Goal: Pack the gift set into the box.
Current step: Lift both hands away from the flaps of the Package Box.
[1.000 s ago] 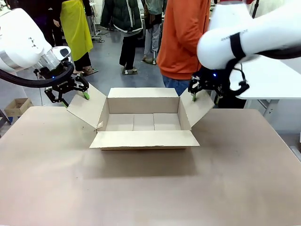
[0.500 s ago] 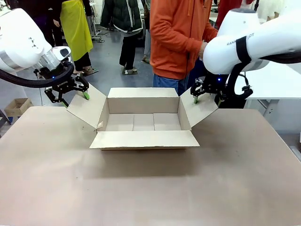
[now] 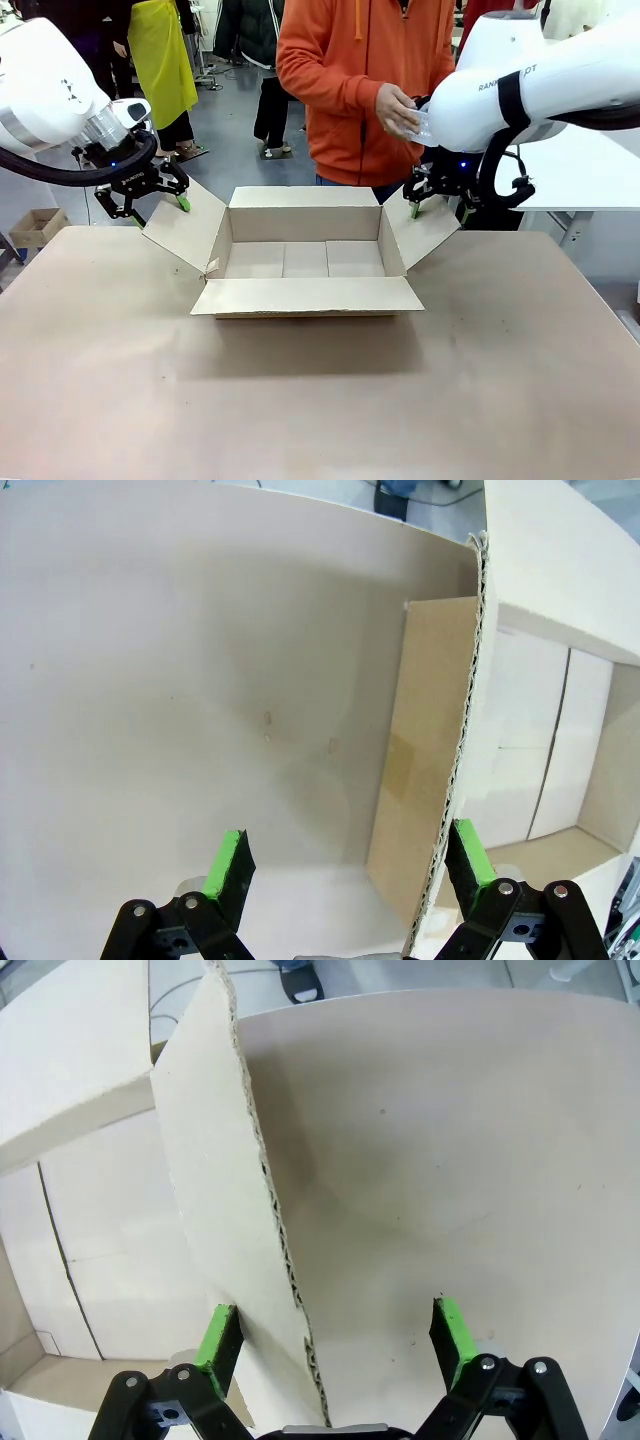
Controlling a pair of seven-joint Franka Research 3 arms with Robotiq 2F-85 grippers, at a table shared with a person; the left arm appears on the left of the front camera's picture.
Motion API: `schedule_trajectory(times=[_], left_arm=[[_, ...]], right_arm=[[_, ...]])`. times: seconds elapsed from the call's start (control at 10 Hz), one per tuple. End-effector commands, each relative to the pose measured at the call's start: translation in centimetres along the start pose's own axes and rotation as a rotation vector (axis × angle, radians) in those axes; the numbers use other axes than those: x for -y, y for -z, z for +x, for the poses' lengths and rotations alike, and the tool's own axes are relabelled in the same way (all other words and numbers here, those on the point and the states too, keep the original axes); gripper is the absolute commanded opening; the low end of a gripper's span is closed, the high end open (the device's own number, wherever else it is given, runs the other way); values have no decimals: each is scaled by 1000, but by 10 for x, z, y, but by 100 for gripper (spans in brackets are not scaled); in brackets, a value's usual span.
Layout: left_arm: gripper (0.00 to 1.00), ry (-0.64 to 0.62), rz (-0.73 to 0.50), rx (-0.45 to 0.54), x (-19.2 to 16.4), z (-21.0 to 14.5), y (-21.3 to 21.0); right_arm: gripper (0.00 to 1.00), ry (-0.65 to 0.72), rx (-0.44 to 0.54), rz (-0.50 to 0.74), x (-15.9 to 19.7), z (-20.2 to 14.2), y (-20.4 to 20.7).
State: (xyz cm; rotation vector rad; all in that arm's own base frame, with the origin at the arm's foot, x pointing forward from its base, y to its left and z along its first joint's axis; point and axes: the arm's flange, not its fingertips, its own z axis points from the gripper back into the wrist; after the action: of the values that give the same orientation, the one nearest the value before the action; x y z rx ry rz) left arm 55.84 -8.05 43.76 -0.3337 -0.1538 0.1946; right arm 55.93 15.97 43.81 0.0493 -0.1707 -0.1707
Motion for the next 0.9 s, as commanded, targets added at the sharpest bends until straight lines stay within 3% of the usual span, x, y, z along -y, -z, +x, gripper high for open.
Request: schedule_trajectory(times=[0.0, 0.8], left_arm=[[100, -11, 12, 12, 1, -1, -2], [100, -11, 12, 12, 1, -1, -2]], right_arm=[[100, 23, 9, -18, -5, 2, -2], [100, 23, 9, -18, -5, 2, -2]])
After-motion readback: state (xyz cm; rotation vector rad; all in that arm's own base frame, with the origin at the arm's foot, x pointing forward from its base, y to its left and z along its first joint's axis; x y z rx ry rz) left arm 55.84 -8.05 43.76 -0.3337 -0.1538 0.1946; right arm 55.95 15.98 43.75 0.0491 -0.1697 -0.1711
